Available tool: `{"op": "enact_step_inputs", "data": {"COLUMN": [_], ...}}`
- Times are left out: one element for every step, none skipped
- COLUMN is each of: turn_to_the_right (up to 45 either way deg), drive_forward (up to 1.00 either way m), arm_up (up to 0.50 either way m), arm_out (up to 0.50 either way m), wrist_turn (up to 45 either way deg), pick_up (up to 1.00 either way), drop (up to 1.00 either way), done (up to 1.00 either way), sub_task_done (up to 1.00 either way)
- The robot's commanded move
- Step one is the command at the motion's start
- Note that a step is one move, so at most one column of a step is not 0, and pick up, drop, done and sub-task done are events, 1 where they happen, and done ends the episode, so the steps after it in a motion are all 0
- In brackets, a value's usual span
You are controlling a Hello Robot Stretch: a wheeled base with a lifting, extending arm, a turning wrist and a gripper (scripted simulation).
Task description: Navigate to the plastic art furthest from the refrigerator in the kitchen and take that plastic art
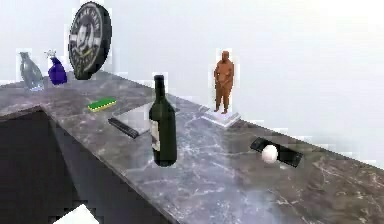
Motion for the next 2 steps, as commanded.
{"op": "enact_step_inputs", "data": {"turn_to_the_right": [-45.0,-30.0], "drive_forward": [0.0,0.0], "arm_up": [0.0,0.0], "arm_out": [0.0,0.0], "wrist_turn": [0.0,0.0], "pick_up": [0.0,0.0], "drop": [0.0,0.0], "done": [0.0,0.0], "sub_task_done": [0.0,0.0]}}
